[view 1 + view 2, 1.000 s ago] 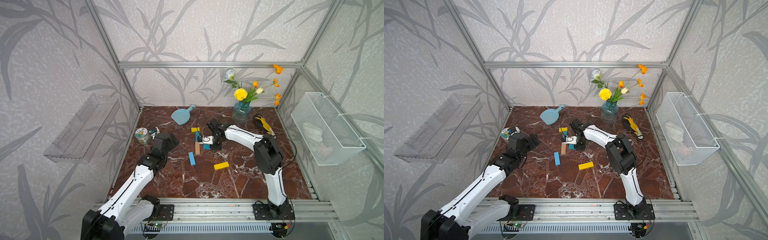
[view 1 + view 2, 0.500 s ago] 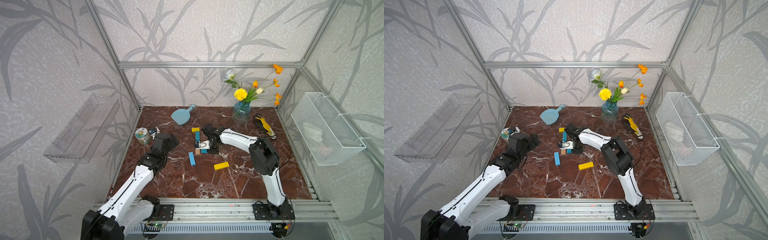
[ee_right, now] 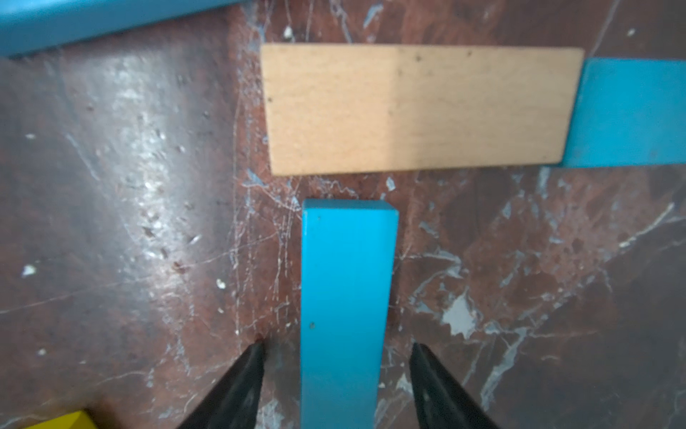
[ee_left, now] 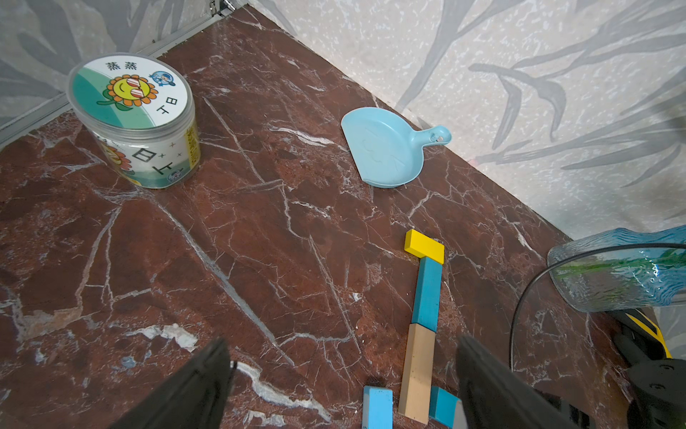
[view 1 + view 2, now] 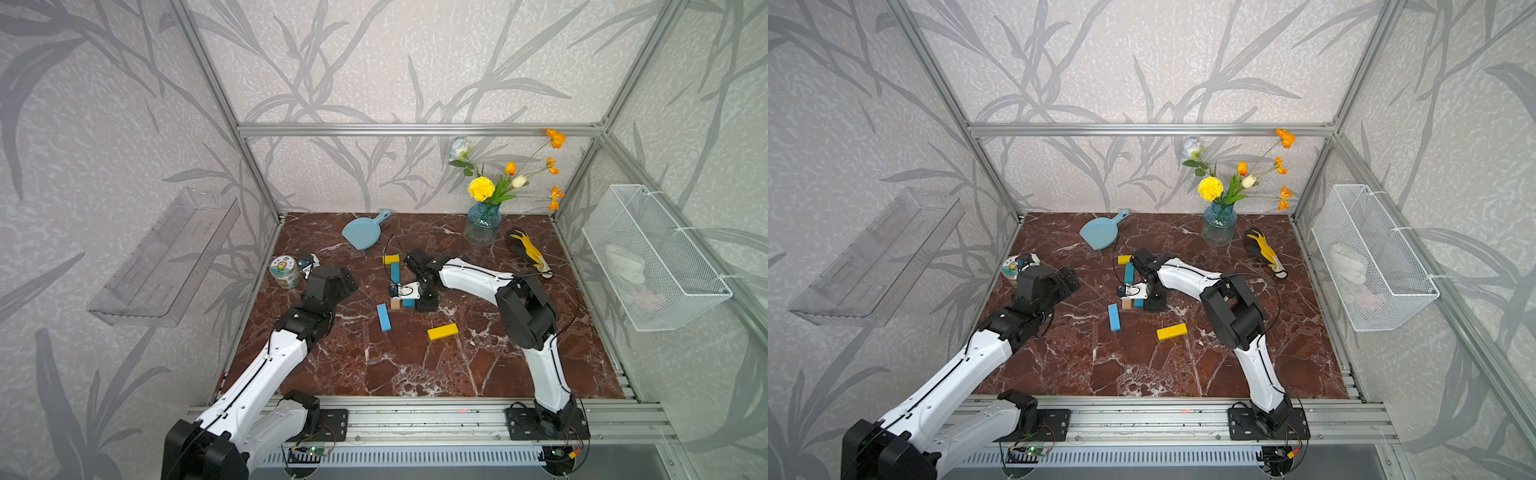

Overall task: Assemble a giraffe with building blocks
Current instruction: Assemble the building block at the center of the board.

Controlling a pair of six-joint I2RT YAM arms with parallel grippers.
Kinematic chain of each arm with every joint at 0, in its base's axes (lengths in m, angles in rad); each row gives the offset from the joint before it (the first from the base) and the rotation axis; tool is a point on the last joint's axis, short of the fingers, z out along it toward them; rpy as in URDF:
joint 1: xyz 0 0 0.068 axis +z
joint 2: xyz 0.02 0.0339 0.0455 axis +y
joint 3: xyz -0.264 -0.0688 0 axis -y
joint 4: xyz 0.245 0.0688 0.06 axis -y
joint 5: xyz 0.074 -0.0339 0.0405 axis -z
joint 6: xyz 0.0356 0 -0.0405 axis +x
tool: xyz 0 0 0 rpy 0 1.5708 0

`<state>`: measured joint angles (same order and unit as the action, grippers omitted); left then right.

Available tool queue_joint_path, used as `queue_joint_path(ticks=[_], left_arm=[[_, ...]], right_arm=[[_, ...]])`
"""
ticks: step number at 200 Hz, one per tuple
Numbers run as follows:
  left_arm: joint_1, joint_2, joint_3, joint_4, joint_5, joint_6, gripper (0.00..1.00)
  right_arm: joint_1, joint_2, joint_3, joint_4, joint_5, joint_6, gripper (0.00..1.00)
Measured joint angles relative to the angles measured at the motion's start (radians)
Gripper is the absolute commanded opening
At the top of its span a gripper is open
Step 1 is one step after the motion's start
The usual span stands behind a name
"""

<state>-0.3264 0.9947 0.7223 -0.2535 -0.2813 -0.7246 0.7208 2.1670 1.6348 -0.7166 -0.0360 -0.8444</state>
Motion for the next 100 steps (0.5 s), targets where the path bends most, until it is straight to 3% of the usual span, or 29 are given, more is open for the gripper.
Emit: queue_joint_path(ticks=[37, 100], left_arm=[[0.0, 0.0, 0.0, 0.0, 0.0, 0.0, 0.95], [0.0, 0.0, 0.0, 0.0, 0.003, 0.0, 0.95]], right_arm=[[0.0, 0.001, 0.0, -0.002, -0.009, 0.007, 0.49], [0.008, 0.006, 0.007, -0.013, -0.01, 0.012, 0.43]])
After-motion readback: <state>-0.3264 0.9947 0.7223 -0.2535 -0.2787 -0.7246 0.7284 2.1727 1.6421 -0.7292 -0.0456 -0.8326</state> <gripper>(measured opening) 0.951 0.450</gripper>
